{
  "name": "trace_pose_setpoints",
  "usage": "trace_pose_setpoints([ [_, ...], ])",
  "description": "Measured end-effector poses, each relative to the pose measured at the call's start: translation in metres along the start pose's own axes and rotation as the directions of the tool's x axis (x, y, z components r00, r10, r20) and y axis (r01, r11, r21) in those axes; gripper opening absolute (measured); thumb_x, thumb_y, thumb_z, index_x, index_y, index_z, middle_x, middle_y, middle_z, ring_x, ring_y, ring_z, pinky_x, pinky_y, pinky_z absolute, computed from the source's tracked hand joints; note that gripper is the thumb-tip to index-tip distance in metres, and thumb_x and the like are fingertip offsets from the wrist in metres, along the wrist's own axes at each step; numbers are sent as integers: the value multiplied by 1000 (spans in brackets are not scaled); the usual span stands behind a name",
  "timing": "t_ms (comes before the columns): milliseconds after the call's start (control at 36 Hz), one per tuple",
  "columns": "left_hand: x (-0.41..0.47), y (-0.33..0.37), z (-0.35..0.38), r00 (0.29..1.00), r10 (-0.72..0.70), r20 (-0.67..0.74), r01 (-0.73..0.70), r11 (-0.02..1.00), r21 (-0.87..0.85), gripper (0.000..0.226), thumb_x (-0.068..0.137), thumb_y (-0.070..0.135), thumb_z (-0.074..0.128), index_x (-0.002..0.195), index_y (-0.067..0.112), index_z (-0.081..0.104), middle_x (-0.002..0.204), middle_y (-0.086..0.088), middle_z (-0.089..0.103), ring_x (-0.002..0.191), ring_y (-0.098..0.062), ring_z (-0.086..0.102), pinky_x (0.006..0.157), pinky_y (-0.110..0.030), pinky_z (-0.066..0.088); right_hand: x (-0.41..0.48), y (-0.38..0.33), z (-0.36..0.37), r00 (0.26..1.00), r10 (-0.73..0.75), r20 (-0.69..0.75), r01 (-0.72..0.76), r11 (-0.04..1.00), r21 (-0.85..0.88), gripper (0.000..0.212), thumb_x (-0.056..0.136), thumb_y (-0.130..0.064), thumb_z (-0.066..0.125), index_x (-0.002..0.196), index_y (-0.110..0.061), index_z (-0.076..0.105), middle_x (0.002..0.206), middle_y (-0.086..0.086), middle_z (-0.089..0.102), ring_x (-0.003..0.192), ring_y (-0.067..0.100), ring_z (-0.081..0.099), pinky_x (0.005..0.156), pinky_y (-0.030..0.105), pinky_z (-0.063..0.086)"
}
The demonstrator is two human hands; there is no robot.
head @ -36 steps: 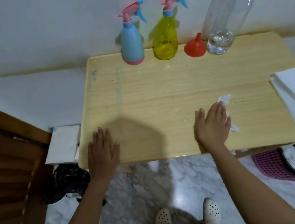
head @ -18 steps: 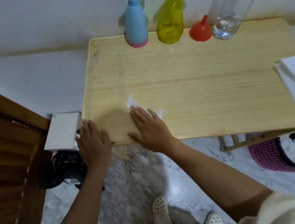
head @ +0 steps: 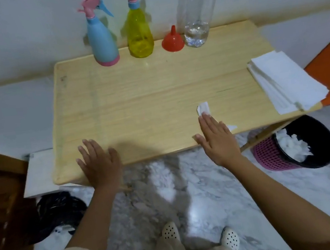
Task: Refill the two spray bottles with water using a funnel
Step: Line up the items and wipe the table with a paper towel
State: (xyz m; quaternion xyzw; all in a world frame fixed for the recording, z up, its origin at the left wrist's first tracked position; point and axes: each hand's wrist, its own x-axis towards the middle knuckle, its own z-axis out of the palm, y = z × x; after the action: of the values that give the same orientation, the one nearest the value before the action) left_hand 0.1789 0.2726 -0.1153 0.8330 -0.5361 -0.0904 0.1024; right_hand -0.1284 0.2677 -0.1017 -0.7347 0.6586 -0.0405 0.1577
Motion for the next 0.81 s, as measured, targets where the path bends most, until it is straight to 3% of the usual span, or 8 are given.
trace_pose_setpoints([
  [56,0,-2,1,1000,23,3,-23,1000,3,60,98,27,43,144,-7,26,155,-21,21,144,-38,15,113,-55,11,-8,-6,4,994,101,-46,-99,994,41,75,90,-62,-2,151,-19,0,159,-5,-6,146,7,-8,115,28,-10],
  [167,-2,-6,-1,999,54,6,-53,998,-21,62,99,32,40,146,-5,23,156,-19,18,145,-35,12,115,-53,10,-9,-40,15,941,320,-112,-293,934,204,67,98,-50,18,151,-12,4,160,1,-2,147,13,-5,117,34,-8],
  [278,-2,-10,-3,997,81,12,-80,996,-33,64,99,36,39,147,-3,22,157,-18,16,146,-34,10,115,-52,10,-5,-77,24,908,409,-90,-358,871,337,71,98,-50,23,150,-6,4,160,6,-3,147,16,-5,117,36,-8],
  [417,0,-18,-5,992,122,21,-121,992,-44,75,94,51,31,146,-2,25,156,-17,18,145,-35,14,115,-51,13,-1,-105,29,947,320,-19,-287,871,399,72,98,-43,33,150,-4,2,159,8,-8,147,16,-10,116,35,-10],
  [528,1,-25,-7,987,158,39,-156,986,-54,83,86,56,26,147,0,25,156,-17,18,145,-34,14,115,-49,13,-3,-87,14,972,223,-72,-156,846,510,60,91,-23,54,141,-2,31,153,14,25,144,27,17,115,41,20],
  [611,1,-29,-9,984,173,44,-170,983,-65,83,86,56,26,147,1,25,157,-17,17,145,-34,13,115,-49,14,-9,-65,-3,961,195,-197,-29,777,629,59,88,-13,57,141,-6,33,149,13,31,138,27,28,109,35,29],
  [667,1,-30,-9,983,178,44,-174,982,-75,84,85,58,25,147,1,26,157,-17,17,145,-34,13,115,-49,14,-4,-47,-9,977,73,-200,54,823,565,63,88,-17,59,144,-10,30,152,11,27,139,26,25,107,31,25],
  [806,-1,-33,-9,981,191,39,-186,976,-110,89,84,64,20,147,1,26,157,-17,17,145,-34,13,115,-49,13,14,-16,-13,987,-151,46,127,935,332,83,85,-30,67,150,-19,16,158,1,16,146,20,15,114,35,20],
])
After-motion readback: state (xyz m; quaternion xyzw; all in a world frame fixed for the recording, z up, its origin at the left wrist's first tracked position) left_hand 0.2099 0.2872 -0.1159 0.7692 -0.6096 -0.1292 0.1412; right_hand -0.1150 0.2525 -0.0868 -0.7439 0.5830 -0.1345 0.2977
